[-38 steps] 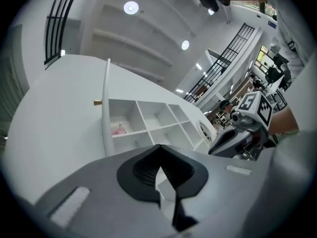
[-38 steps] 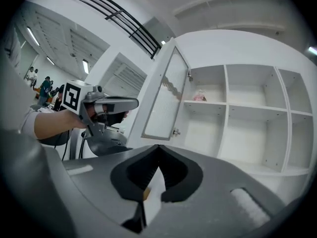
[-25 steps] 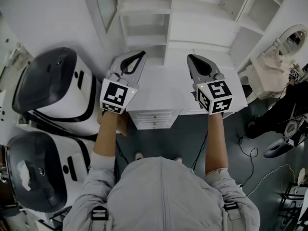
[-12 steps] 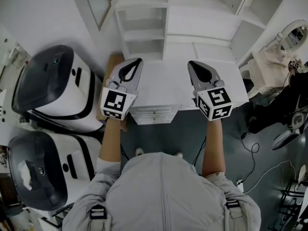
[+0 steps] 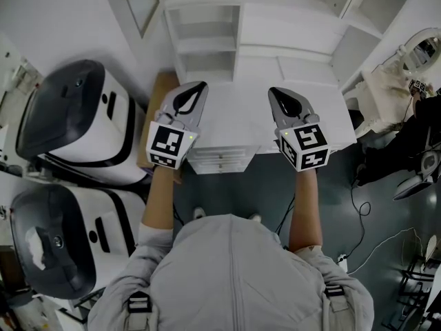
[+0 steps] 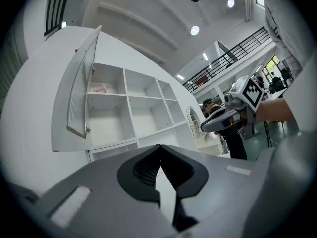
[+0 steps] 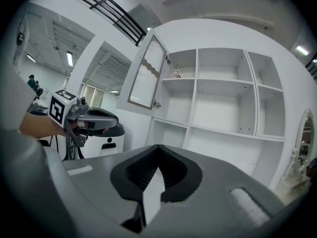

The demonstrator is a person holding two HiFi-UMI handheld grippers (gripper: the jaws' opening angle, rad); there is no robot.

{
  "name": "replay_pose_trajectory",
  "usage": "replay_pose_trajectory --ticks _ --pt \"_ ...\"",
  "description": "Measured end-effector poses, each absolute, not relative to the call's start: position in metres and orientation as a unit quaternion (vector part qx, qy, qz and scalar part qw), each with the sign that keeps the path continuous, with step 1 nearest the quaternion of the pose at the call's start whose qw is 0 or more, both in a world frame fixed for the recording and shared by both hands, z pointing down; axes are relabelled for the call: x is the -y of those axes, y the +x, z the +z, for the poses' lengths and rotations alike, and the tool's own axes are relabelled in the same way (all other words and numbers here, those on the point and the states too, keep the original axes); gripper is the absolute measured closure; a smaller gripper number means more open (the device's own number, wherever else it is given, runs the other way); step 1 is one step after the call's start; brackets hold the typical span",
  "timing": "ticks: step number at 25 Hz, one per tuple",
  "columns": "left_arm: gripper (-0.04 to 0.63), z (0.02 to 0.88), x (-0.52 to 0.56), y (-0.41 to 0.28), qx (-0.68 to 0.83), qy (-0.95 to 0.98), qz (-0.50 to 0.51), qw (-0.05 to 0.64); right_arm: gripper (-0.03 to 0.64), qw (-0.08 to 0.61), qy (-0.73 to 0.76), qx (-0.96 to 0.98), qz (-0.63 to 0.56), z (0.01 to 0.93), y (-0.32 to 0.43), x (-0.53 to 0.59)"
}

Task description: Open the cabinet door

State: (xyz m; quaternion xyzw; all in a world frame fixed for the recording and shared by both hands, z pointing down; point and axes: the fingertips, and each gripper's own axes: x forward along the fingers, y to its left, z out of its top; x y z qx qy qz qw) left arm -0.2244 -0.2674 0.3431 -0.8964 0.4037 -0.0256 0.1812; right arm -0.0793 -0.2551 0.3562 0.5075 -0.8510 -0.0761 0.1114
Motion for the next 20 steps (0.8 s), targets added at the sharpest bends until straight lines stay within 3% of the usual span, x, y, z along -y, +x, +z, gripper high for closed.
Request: replay_pose_trajectory --ticks 20 --pt "0.578 0.356 0.273 -0.214 -0.385 -0.908 -0.029 0.163 0.617 0.116 0.508 0.852 -0.056 0.368 -0.077 0.26"
